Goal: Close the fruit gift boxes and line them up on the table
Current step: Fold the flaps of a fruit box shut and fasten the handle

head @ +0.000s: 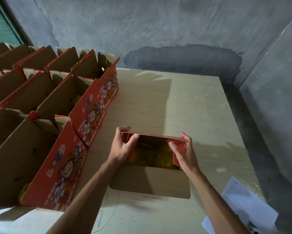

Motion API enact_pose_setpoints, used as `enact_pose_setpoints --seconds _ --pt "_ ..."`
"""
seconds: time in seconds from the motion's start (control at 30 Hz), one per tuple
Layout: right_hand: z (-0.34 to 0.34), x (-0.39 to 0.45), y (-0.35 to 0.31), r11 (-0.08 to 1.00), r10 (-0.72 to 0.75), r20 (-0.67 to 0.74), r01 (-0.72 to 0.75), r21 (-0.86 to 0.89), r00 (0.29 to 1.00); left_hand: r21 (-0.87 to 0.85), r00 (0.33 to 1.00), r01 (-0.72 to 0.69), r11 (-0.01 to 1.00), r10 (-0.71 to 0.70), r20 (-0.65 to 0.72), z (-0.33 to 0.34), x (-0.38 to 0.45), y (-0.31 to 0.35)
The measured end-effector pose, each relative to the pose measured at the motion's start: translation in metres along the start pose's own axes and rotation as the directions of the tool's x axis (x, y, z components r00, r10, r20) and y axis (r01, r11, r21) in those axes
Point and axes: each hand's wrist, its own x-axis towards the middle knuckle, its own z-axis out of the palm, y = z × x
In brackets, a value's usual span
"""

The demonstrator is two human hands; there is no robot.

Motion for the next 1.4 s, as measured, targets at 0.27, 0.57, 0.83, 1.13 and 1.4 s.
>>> enact_pose_setpoints --seconds 0.27,0.57,0.83,1.13,1.4 --pt "-0.009 0.004 -0.006 0.997 0.068 -0.031 -0.066 0.048 0.997 -0.024 0.998 -0.050 0.998 0.049 -0.028 -0.004 0.001 -0.005" --pt "-0.019 -0.004 0.017 0.968 -0.206 0.065 0.213 -0.132 0.976 0.186 0.974 -0.176 0.967 0.145 0.172 -0.020 -0.006 -0.028" --pt "-0.030 0.006 0.011 0.867 -0.128 0.240 0.226 -0.444 0.962 0.634 0.903 -0.354 0.687 0.075 0.423 -0.031 0.027 -0.025" --pt "-0.018 0.028 -0.003 0.630 -0.198 0.329 0.377 -0.679 0.923 0.620 0.868 -0.398 0.676 0.060 0.492 -0.002 0.037 -0.009" --pt "-0.007 0.032 -0.008 0.440 -0.170 0.393 0.426 -0.790 0.904 0.603 0.848 -0.472 0.643 0.146 0.509 -0.003 0.040 -0.010"
